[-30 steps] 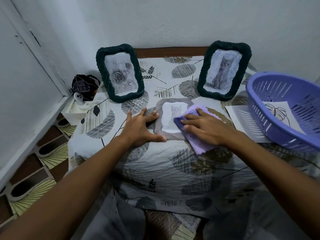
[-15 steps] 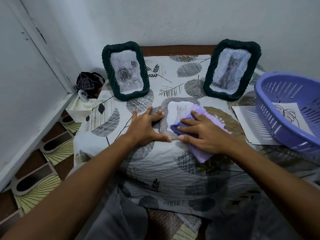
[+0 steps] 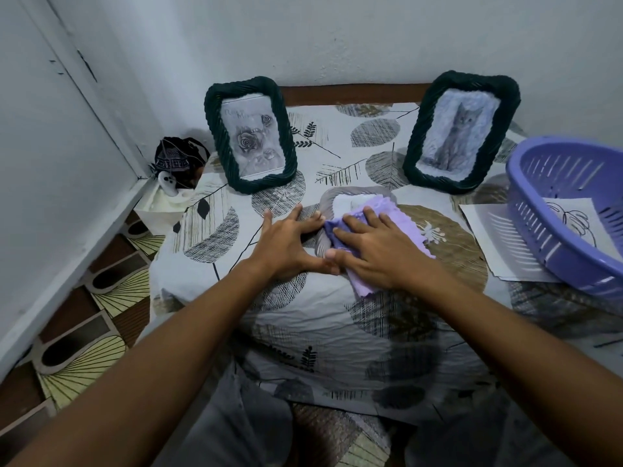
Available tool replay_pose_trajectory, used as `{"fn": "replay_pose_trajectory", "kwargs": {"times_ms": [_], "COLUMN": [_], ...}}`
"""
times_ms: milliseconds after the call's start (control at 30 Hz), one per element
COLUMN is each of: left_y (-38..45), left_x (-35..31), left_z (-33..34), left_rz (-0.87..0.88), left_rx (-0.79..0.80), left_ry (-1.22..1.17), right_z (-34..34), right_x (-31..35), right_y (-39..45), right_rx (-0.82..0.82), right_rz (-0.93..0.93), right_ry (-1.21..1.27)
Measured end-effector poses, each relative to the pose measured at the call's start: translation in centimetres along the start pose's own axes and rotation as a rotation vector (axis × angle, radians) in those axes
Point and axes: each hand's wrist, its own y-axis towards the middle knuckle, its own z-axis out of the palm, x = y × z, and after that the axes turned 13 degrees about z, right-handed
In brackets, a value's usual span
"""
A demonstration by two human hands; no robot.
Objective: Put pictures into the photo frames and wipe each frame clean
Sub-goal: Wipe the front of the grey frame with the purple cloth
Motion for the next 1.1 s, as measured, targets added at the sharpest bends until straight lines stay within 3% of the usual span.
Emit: {"fn": "replay_pose_trajectory", "kwargs": {"times_ms": [233, 433, 600, 1100], "left_y": [0.2, 0.1, 0.2, 0.3], "left_x": [0.4, 0.2, 0.4, 0.7], "left_z": [0.3, 0.2, 0.3, 0.5], "left_rz": [-0.019, -0.048, -0.053, -0.009], "left_rx": [0.0, -0.005, 0.007, 0.02], "left_ry": [-0.006, -0.025, -0.012, 0.022], "right_z": [-0.8, -0.1, -0.1, 0.4], "right_x": [-0.9, -0.2, -0.6, -1.2], "right_y": [-1.7, 1.9, 4.0, -1.7], "right_rx": [0.008, -0.003, -0.015, 0.021], "right_rz": [-0.109, 0.059, 0.092, -0.099], "right_ry": [-0.033, -0.033, -0.012, 0.067]}}
